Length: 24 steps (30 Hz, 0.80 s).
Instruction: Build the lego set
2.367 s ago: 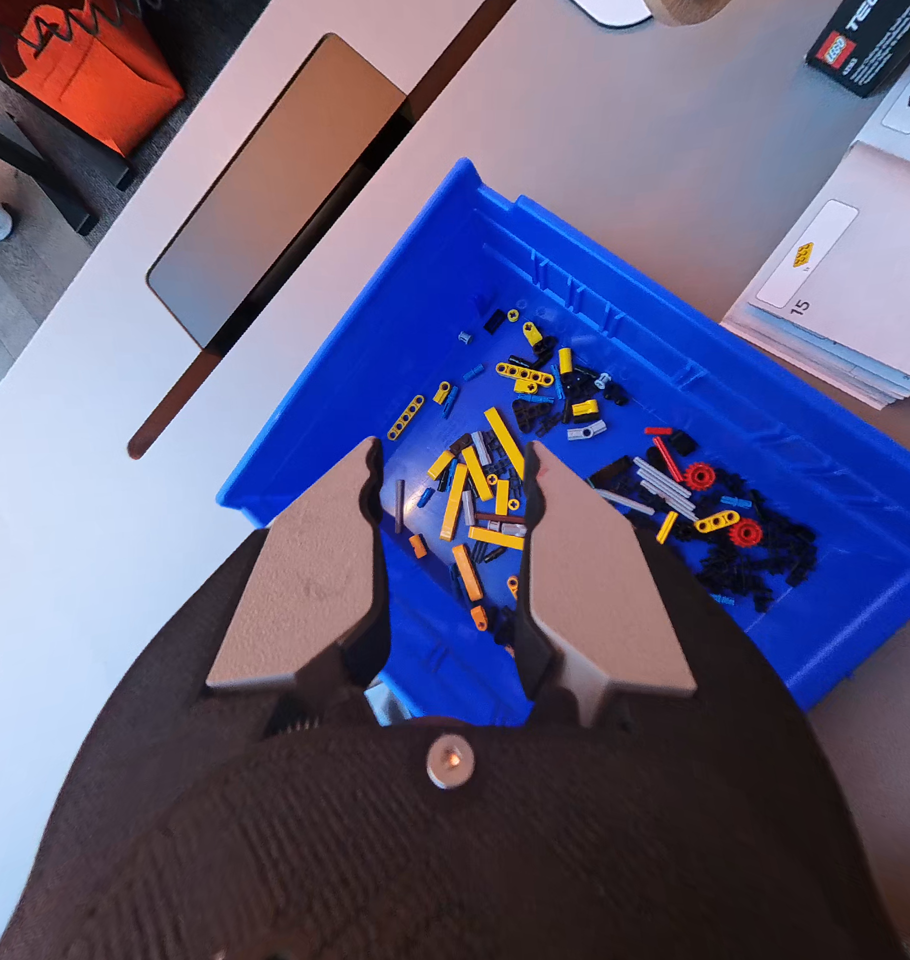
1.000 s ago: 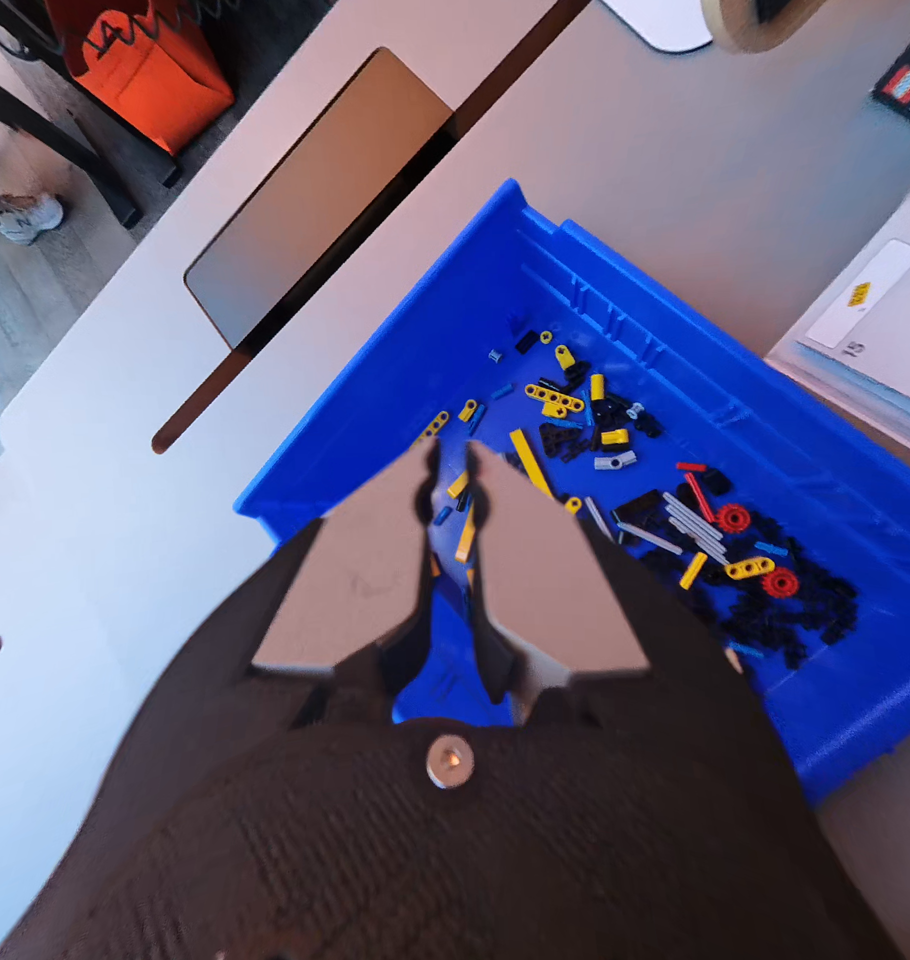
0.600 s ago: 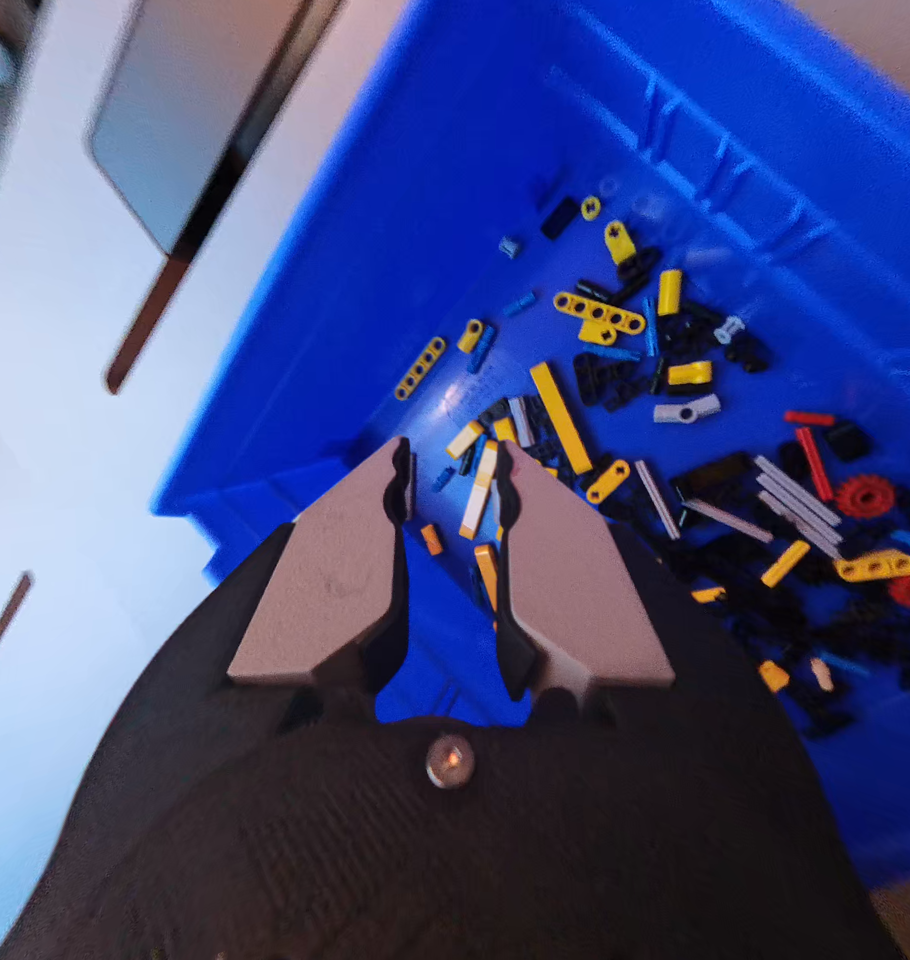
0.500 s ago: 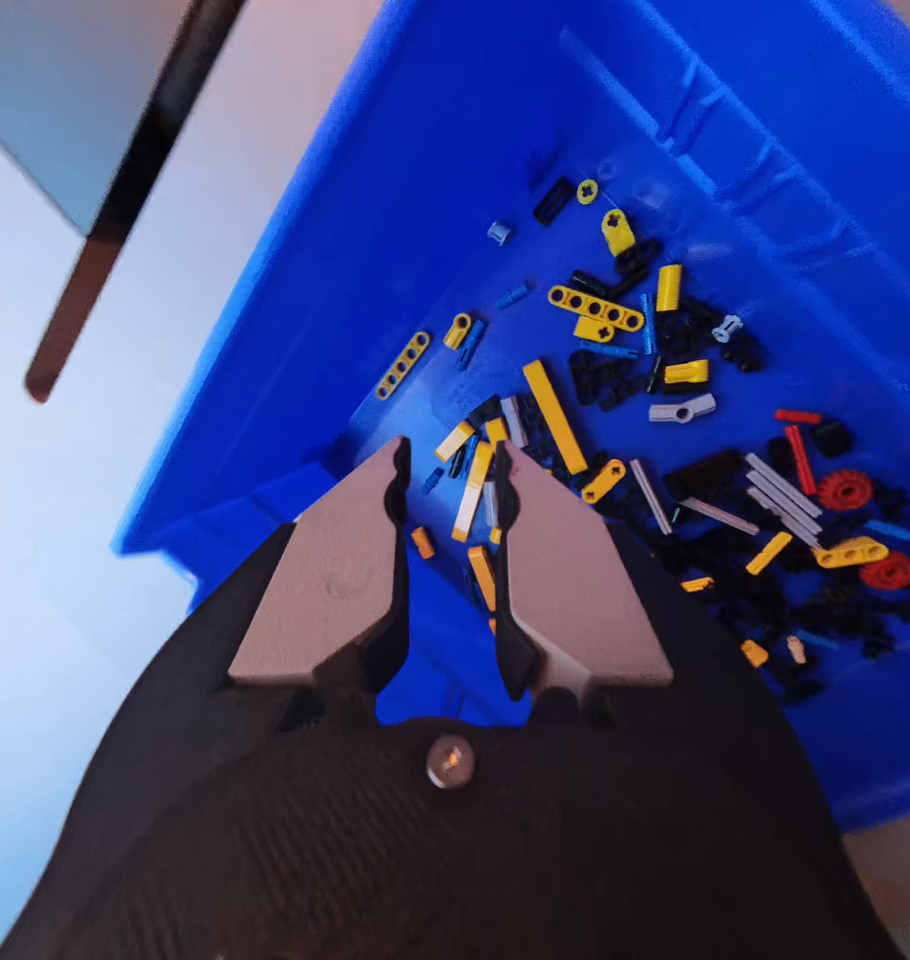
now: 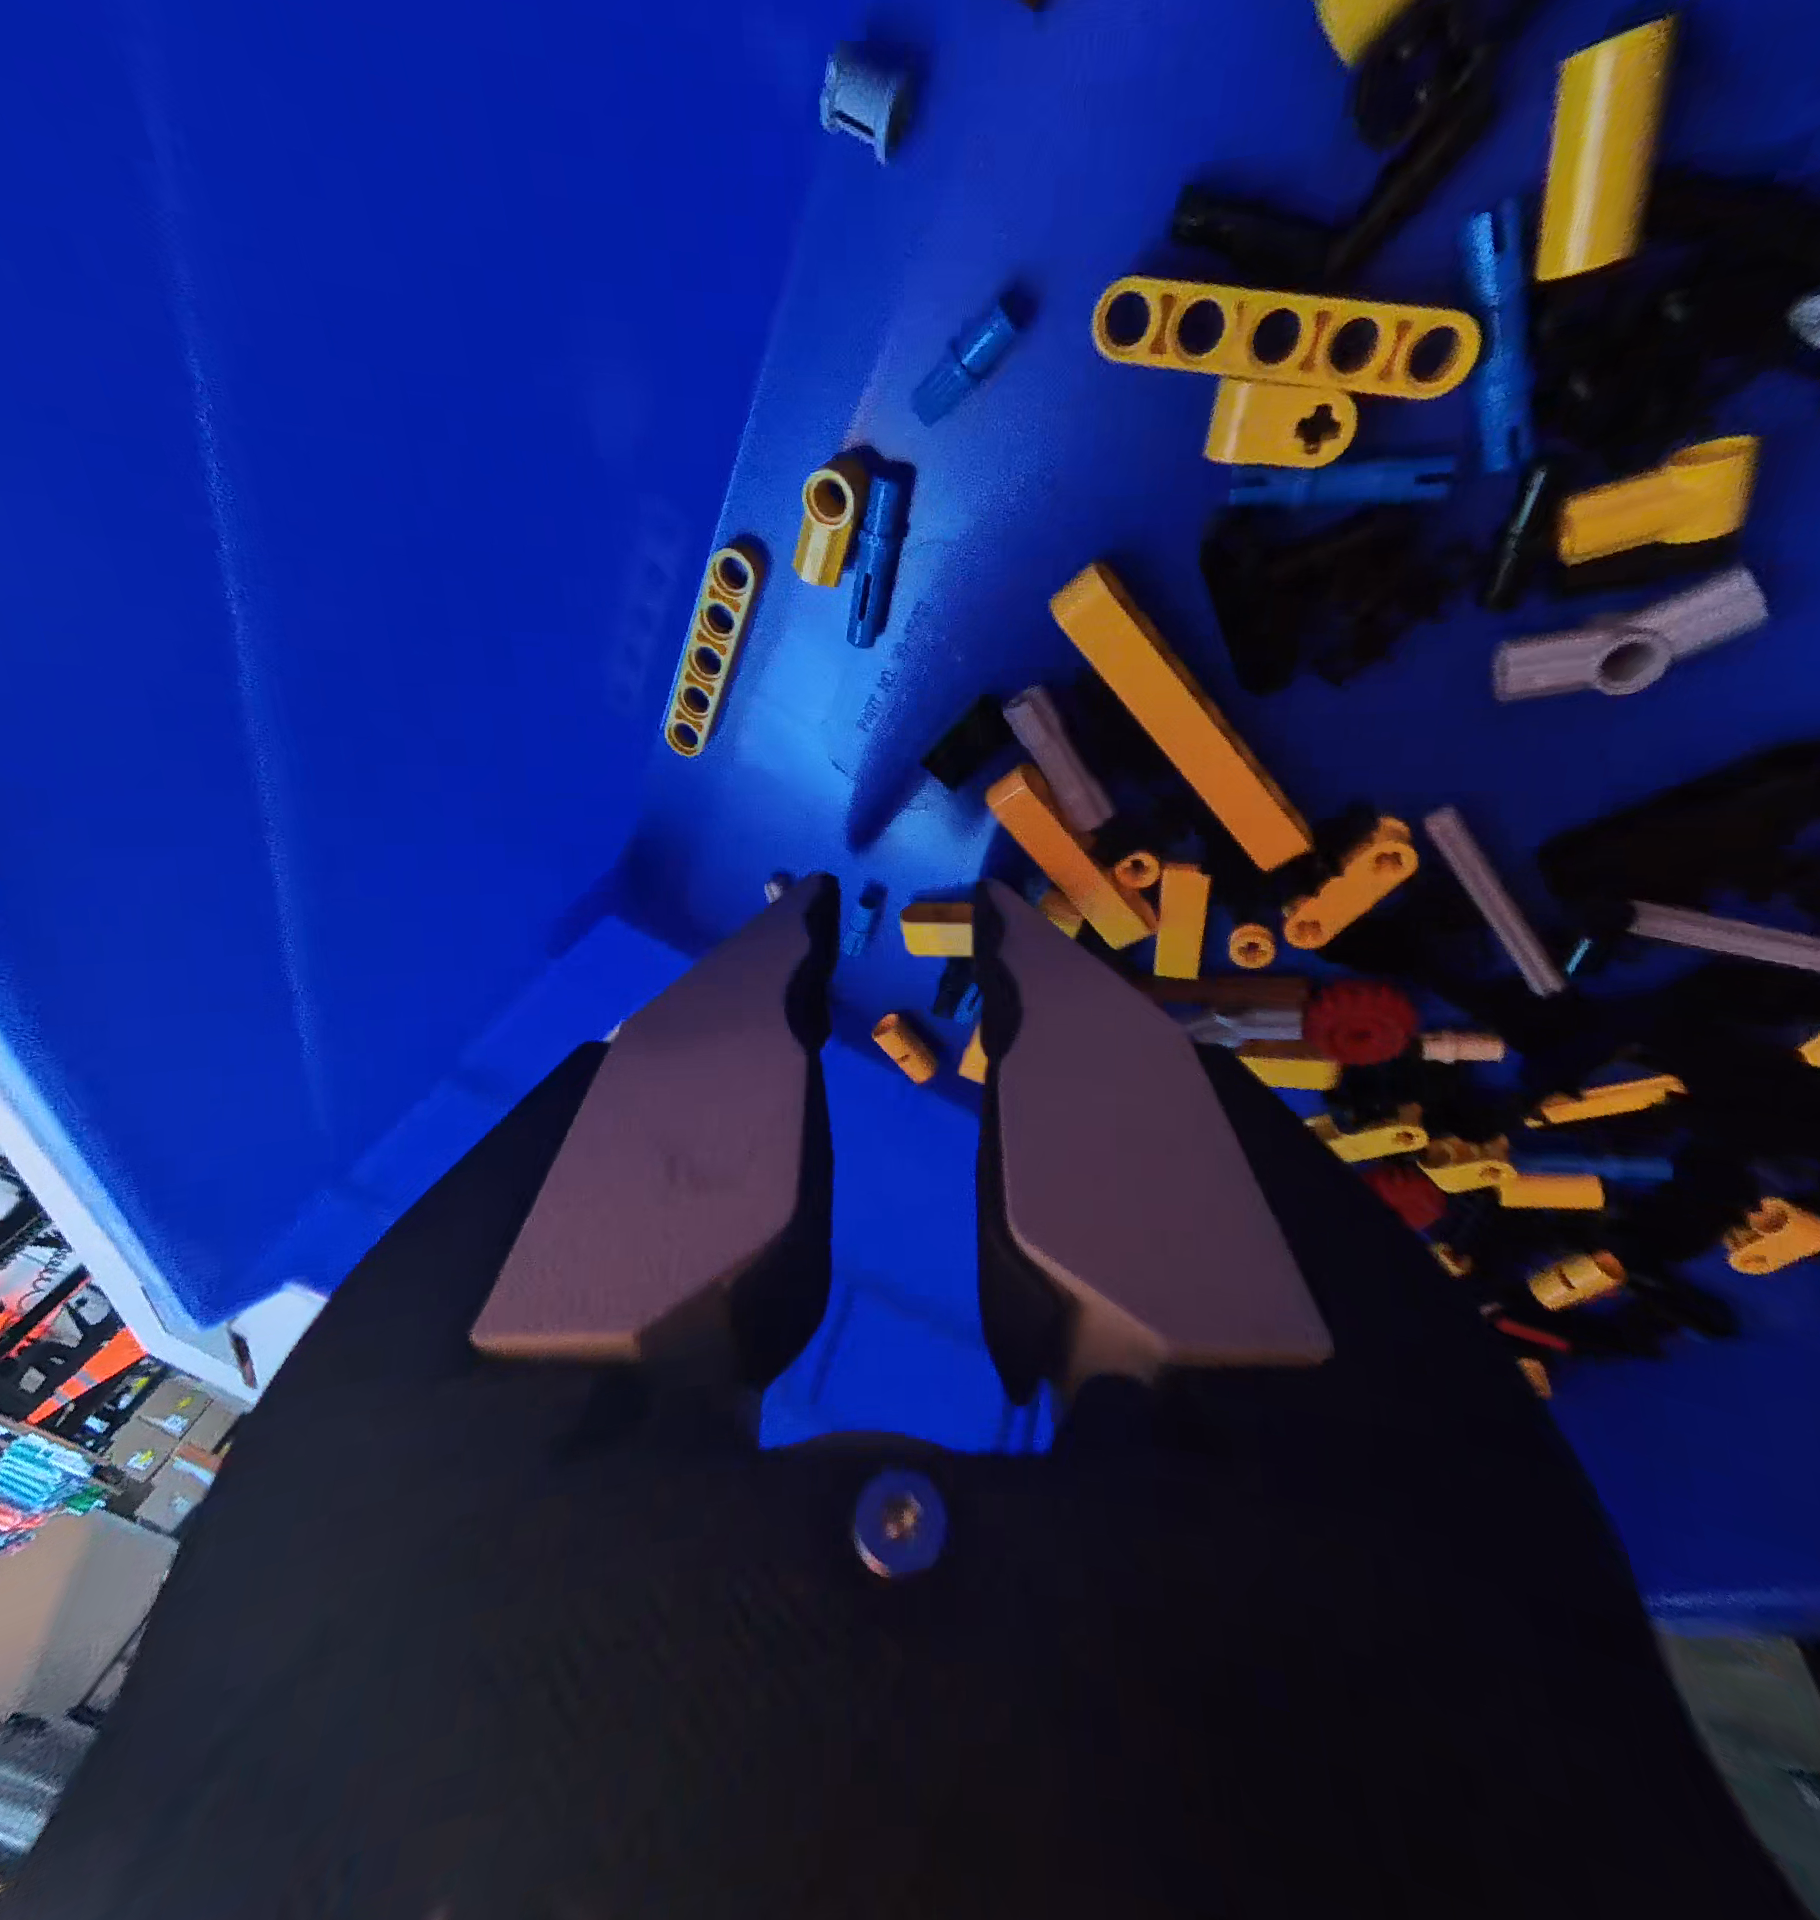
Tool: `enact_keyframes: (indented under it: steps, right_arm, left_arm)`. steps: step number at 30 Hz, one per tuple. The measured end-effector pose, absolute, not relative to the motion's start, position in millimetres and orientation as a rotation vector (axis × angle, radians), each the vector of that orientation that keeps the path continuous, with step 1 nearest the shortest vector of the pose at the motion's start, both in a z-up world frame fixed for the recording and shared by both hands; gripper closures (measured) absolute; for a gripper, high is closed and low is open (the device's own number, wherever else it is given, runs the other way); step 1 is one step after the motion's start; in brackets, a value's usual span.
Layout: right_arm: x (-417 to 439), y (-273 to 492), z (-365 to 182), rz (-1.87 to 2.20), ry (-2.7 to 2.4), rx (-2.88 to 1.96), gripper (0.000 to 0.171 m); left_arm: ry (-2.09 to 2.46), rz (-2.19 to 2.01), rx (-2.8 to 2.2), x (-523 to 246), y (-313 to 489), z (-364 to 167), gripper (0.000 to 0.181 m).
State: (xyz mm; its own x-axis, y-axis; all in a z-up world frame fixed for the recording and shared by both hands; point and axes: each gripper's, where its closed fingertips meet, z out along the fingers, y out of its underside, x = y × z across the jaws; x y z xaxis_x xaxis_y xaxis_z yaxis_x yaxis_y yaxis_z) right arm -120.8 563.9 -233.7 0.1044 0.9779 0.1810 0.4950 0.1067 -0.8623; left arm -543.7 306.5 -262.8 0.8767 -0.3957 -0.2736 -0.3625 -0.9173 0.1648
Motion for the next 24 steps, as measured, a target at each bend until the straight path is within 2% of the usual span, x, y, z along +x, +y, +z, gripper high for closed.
enact_keyframes:
  steps: [5,8,14,16,18,21,24]
  right_arm:
    - [-120.6,564.3,-233.0,0.707,-1.511,-1.514,0.149]
    - [-120.4,564.5,-232.9,0.704,-1.510,-1.514,0.149]
    - [-120.5,564.8,-233.0,0.706,-1.510,-1.517,0.149]
    - [-120.5,564.7,-233.0,0.709,-1.510,-1.519,0.149]
    - [-120.5,564.7,-232.8,0.711,-1.509,-1.518,0.149]
    - [-120.5,564.6,-232.6,0.714,-1.509,-1.518,0.149]
    - [-120.5,564.4,-232.6,0.719,-1.509,-1.519,0.149]
  left_arm:
    - [-0.739,-0.487,3.052,-541.5,328.6,-261.7,0.150]
    - [-0.875,-0.380,3.050,-532.5,332.1,-264.3,0.160]
    - [-0.990,-0.169,3.055,-522.5,329.6,-265.6,0.160]
    - [-1.038,-0.103,3.030,-516.5,327.6,-265.6,0.148]
    - [-1.087,-0.096,3.003,-515.8,327.9,-265.7,0.146]
    - [-1.096,-0.059,3.007,-513.5,332.0,-266.1,0.149]
    - [-1.096,-0.026,3.009,-514.1,334.0,-266.5,0.161]
